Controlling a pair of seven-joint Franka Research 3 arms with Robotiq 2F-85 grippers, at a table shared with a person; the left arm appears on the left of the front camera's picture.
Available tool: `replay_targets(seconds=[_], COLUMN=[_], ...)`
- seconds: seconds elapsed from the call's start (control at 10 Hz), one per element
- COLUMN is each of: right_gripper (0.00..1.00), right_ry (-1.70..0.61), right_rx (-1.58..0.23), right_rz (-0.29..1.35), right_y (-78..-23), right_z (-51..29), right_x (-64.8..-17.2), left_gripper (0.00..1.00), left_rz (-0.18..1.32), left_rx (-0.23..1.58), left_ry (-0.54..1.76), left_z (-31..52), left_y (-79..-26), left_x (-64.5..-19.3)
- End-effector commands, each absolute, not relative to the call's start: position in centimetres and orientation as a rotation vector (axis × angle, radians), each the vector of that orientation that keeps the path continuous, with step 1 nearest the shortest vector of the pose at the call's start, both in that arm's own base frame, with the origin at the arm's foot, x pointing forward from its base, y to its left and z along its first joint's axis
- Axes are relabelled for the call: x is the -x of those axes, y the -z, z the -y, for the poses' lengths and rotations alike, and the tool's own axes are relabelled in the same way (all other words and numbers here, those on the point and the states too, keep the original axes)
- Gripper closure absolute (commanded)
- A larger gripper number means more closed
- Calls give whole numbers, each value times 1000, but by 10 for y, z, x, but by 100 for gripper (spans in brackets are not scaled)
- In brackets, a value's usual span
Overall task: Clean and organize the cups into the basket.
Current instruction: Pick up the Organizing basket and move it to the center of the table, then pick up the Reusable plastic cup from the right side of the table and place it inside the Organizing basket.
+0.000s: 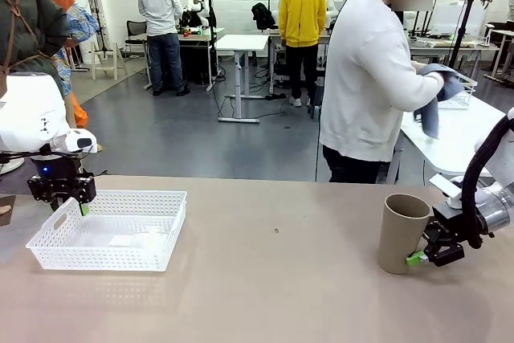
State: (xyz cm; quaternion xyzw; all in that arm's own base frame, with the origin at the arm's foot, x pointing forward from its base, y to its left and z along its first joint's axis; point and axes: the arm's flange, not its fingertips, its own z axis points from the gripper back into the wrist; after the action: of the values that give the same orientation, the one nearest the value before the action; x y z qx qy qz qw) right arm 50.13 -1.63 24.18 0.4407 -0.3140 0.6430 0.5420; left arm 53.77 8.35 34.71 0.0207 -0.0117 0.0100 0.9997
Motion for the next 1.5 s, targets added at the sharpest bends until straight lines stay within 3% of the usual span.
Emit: replay_targets(seconds=[0.0,0.1,0.2,0.3,0.4,0.5,0.7,0.8,0.9,1.0,1.1,1.4], right_gripper=[100,81,81,100,81,100,100,82,82,100,81,81], right_ry=[-1531,-1531,-1529,-1528,-1528,-1528,-1530,-1528,-1526,-1516,-1476,-1316], right_rx=[-1044,-1044,-1045,-1046,-1046,-1045,-1044,-1043,-1042,-1038,-1029,-991], right_rz=[757,754,751,748,748,748,750,751,752,752,749,804], right_y=[-239,-239,-238,-238,-238,-238,-238,-238,-238,-238,-240,-296], right_z=[16,16,16,16,16,16,16,16,16,16,16,29], right_x=[-504,-504,-505,-505,-505,-505,-505,-504,-504,-503,-503,-495], left_gripper=[100,100,84,93,100,100,100,100,100,100,100,97], left_rz=[29,26,22,21,20,18,17,13,11,9,16,-11], left_rx=[-46,-46,-47,-49,-49,-46,-38,-34,-30,-25,-17,-19], left_ry=[5,6,5,4,2,-4,-12,-20,-27,-38,-60,-99], left_z=[-86,-86,-86,-86,-86,-87,-86,-85,-85,-84,-82,-55], left_y=[-344,-345,-345,-345,-346,-346,-347,-347,-348,-349,-349,-354], left_x=[-537,-536,-536,-535,-534,-534,-534,-533,-533,-532,-530,-525])
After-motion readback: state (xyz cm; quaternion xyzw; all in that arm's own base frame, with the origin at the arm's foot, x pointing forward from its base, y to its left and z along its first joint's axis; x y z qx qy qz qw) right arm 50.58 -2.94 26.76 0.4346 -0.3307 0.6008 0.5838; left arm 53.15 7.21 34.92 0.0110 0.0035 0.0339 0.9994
